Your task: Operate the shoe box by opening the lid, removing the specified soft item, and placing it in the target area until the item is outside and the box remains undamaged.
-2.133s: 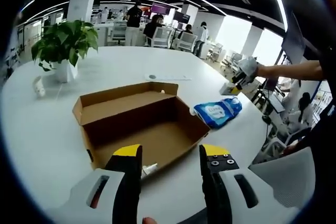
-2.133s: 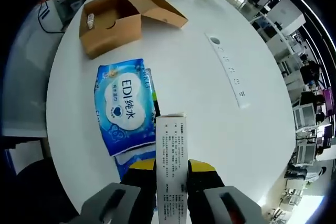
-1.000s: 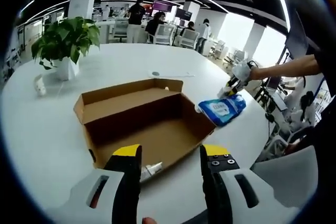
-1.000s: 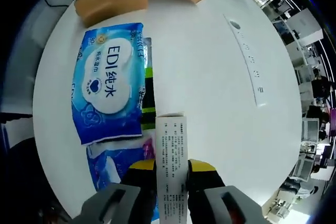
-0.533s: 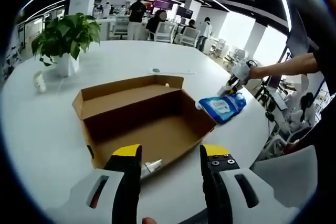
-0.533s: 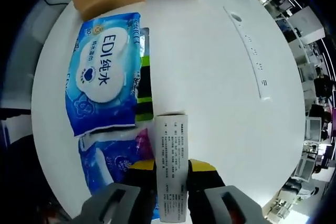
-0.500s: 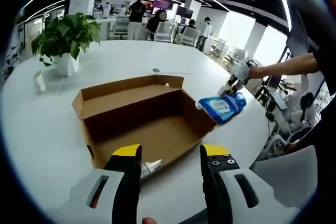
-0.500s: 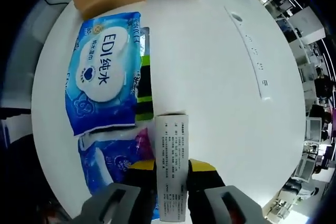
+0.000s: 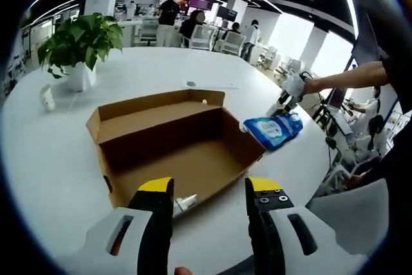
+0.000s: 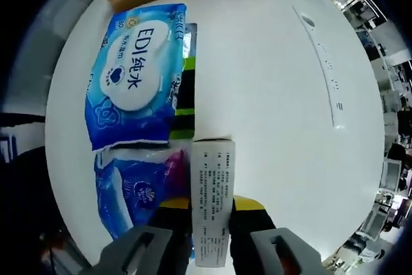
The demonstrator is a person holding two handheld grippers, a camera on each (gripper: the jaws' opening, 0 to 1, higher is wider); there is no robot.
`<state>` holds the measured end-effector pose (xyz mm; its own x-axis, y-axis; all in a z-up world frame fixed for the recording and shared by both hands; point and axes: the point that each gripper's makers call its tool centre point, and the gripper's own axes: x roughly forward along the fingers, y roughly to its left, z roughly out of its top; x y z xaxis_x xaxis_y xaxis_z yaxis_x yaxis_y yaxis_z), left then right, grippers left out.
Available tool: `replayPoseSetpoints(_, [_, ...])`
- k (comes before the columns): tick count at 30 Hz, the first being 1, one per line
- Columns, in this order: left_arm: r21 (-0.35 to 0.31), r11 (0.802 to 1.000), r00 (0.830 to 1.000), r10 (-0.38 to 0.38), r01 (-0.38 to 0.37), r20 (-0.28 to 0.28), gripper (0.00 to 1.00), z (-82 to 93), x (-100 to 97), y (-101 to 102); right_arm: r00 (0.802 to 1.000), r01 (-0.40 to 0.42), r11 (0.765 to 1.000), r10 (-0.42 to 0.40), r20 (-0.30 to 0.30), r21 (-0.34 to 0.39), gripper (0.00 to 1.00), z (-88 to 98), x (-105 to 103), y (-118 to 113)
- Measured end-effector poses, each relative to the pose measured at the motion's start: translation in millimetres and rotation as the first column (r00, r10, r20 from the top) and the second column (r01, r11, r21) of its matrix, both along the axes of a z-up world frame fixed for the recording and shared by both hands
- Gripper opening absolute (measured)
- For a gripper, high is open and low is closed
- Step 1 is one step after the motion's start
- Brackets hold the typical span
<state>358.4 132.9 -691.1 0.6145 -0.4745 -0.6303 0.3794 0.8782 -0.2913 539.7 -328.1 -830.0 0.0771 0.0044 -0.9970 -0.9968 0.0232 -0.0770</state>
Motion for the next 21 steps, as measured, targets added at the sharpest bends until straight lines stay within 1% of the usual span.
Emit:
replayPoseSetpoints(6, [0.002,1.000,1.000,0.002,-0.002,0.000,0.45,0.1,-0.4,1,1.000,0.008,1.000,-0.008,-0.014,-0.007,0.18,-3.5,2,-3])
replayPoseSetpoints(8, [0.003,1.000,1.000,0.003,-0.003,0.002,0.45,0.7,-0.1,2,0.999,0.032,0.999,-0.032,-0.017,-0.014,0.18,-4.9,4,-5])
replayPoseSetpoints(9, [0.002,1.000,1.000,0.002,-0.002,0.003,0.45,0.8,0.0,2,0.999,0.046,0.999,-0.046,-0.007,-0.013,0.18,-5.1,6,-5])
replayPoseSetpoints(11, [0.000,1.000,1.000,0.000,0.000,0.004,0.45,1.0,-0.1,1,0.999,0.039,0.999,-0.039,0.001,-0.019,0.20,-4.1,7,-6])
replayPoseSetpoints(16, [-0.002,1.000,1.000,-0.009,0.009,0.010,0.45,3.3,-0.8,0,0.998,0.054,0.998,-0.054,0.032,-0.011,0.26,8.0,13,-6])
replayPoseSetpoints(21, [-0.014,1.000,1.000,-0.013,0.013,0.019,0.45,5.7,-1.9,0,0.996,0.068,0.998,-0.068,0.053,-0.008,0.29,17.6,11,-6])
